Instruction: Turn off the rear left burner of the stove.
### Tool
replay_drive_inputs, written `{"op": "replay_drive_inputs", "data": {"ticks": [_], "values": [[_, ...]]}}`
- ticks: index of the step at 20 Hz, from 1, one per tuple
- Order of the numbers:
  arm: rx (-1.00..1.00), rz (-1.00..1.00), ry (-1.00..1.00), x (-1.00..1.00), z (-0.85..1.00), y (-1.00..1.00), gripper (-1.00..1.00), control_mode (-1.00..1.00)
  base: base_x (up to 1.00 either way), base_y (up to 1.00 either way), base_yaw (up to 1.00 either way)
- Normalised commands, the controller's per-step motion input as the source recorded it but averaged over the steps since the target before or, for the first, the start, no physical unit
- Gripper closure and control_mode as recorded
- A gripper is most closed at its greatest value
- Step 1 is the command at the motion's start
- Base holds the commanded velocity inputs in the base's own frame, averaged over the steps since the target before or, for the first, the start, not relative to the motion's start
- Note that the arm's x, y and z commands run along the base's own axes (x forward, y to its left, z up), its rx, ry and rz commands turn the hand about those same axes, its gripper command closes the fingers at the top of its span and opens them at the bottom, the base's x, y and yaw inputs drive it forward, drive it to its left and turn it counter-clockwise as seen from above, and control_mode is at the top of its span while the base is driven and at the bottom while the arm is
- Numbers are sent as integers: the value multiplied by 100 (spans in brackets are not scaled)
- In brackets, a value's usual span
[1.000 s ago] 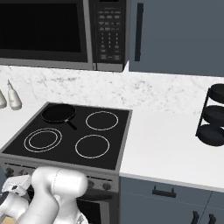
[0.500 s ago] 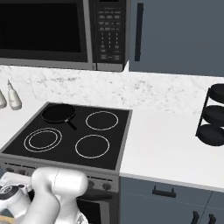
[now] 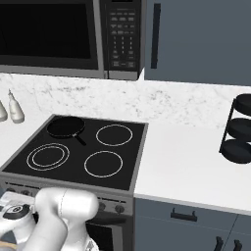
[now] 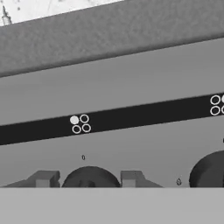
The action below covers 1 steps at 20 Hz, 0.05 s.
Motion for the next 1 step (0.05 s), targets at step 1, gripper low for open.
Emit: {"op": "replay_drive_inputs", "data": {"ticks": [1], "values": [[0,0,0,0,0,0,100,-100,0,0,0]]}}
